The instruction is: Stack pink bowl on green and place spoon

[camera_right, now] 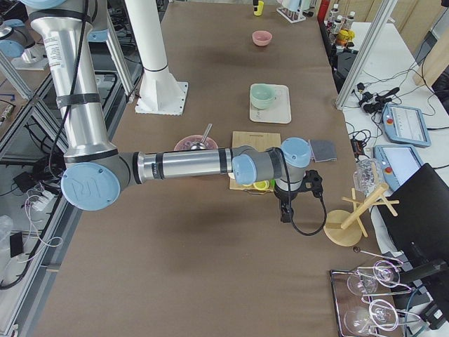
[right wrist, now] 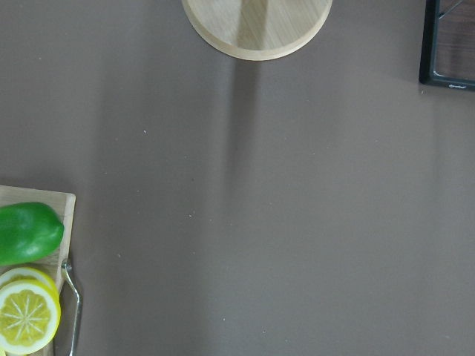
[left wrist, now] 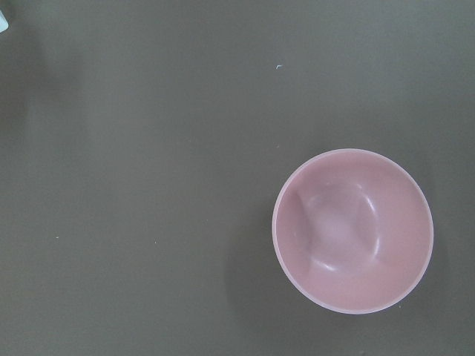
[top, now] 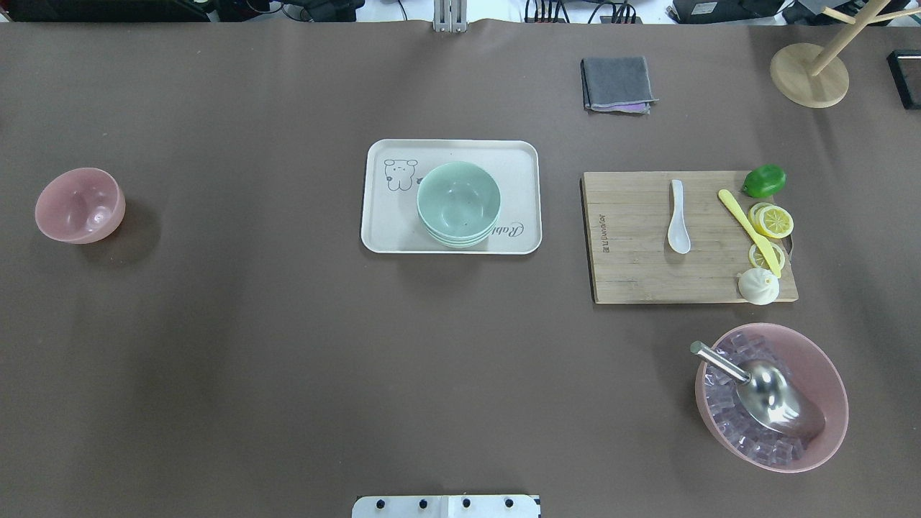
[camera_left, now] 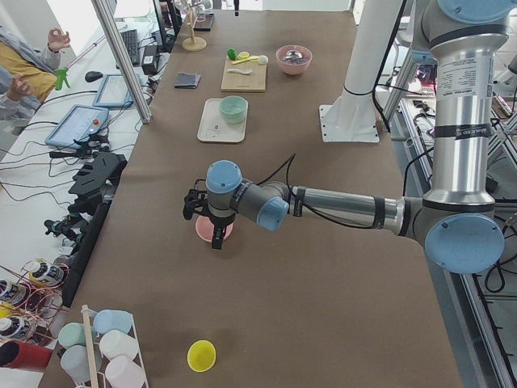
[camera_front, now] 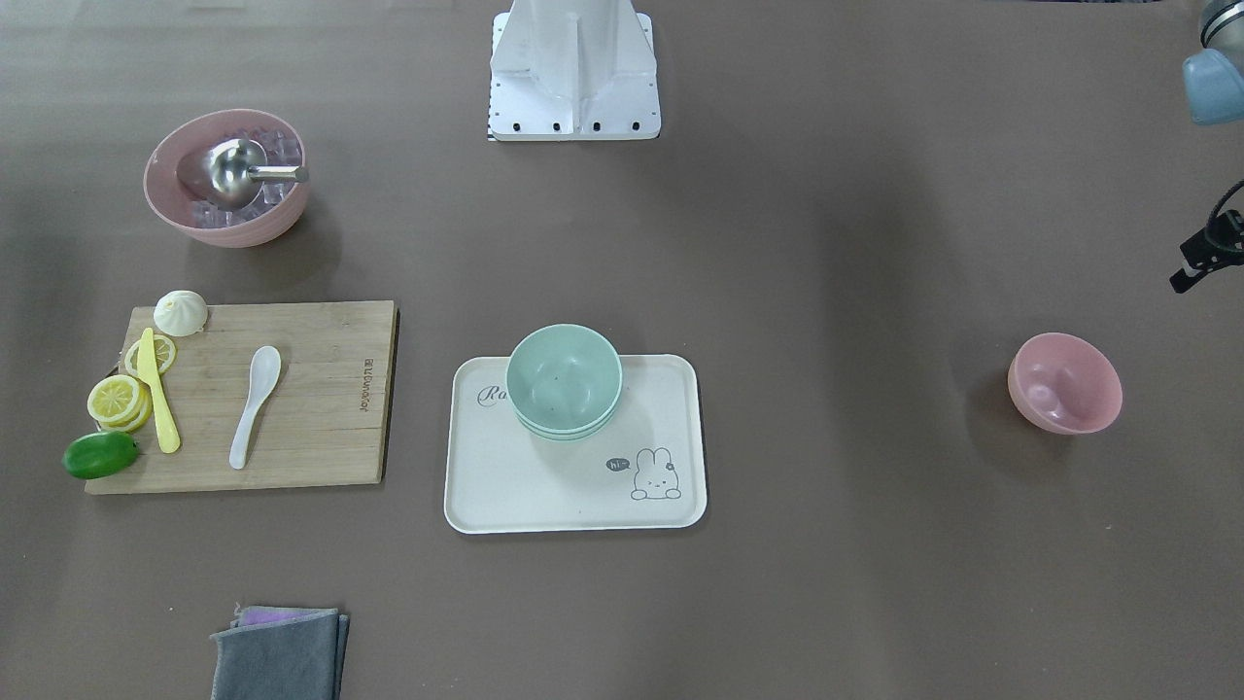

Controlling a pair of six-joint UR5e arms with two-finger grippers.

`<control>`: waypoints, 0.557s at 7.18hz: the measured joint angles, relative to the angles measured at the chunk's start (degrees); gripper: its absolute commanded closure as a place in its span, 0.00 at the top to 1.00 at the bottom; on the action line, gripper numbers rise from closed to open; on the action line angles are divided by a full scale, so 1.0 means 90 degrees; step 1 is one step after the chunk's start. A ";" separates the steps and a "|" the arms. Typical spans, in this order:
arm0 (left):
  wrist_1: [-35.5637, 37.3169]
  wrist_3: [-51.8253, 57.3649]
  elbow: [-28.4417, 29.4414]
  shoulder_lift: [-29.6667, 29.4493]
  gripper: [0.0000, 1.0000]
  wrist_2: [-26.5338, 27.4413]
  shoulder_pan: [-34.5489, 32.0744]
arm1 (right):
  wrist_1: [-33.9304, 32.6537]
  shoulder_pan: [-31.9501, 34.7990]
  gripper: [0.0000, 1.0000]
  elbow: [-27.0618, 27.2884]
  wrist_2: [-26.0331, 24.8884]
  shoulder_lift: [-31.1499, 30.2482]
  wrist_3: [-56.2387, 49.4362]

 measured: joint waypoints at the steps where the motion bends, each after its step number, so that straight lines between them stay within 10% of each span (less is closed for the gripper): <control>1: -0.0001 -0.0021 0.0034 -0.0005 0.98 -0.0044 0.0000 | 0.0003 0.0004 1.00 0.0055 0.0010 -0.0081 0.0007; 4: 0.0000 -0.0134 0.0011 -0.0031 0.98 -0.0049 0.0006 | 0.0004 -0.0023 1.00 0.0088 0.0020 -0.0168 0.0018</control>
